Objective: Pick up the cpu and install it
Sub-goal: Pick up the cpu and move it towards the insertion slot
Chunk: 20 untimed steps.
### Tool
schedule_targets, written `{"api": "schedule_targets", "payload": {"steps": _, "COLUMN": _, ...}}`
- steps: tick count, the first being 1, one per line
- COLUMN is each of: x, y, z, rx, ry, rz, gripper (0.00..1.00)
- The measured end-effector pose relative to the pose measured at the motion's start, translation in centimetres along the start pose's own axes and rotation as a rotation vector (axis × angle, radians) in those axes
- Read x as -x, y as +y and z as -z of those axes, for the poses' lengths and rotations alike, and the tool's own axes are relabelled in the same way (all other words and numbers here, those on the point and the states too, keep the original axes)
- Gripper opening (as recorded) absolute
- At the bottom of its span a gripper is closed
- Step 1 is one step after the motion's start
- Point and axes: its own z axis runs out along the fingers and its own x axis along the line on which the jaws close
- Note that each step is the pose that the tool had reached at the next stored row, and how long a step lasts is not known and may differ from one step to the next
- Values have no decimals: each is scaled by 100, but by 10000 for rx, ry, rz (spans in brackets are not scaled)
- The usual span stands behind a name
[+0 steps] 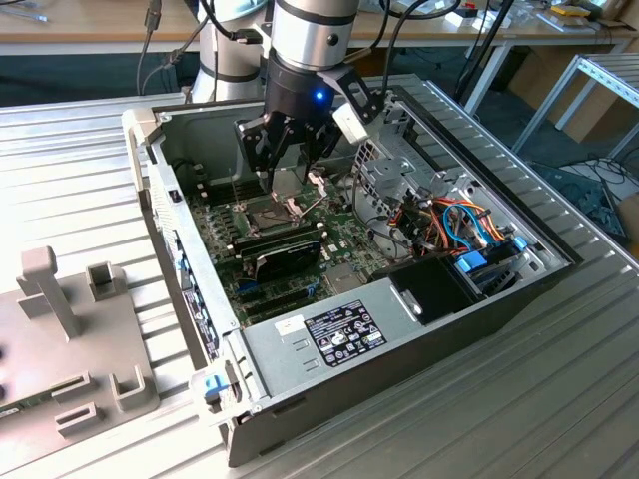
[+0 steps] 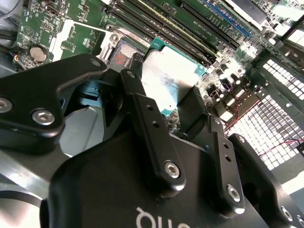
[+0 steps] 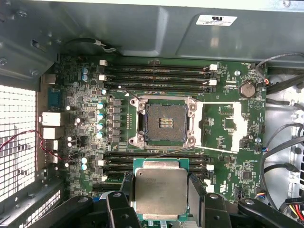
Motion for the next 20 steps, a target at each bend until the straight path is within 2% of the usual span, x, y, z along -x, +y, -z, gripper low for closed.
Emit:
{"api": "schedule_targets", "payload": {"steps": 11, "x": 5, "y": 5, "z": -34, "rx": 0, "ry": 0, "rz": 0, "gripper": 55}}
{"api": "schedule_targets", "payload": {"steps": 20, "x": 5, "y": 5, "z": -37, "rx": 0, "ry": -1, "rz": 0, "gripper": 55}}
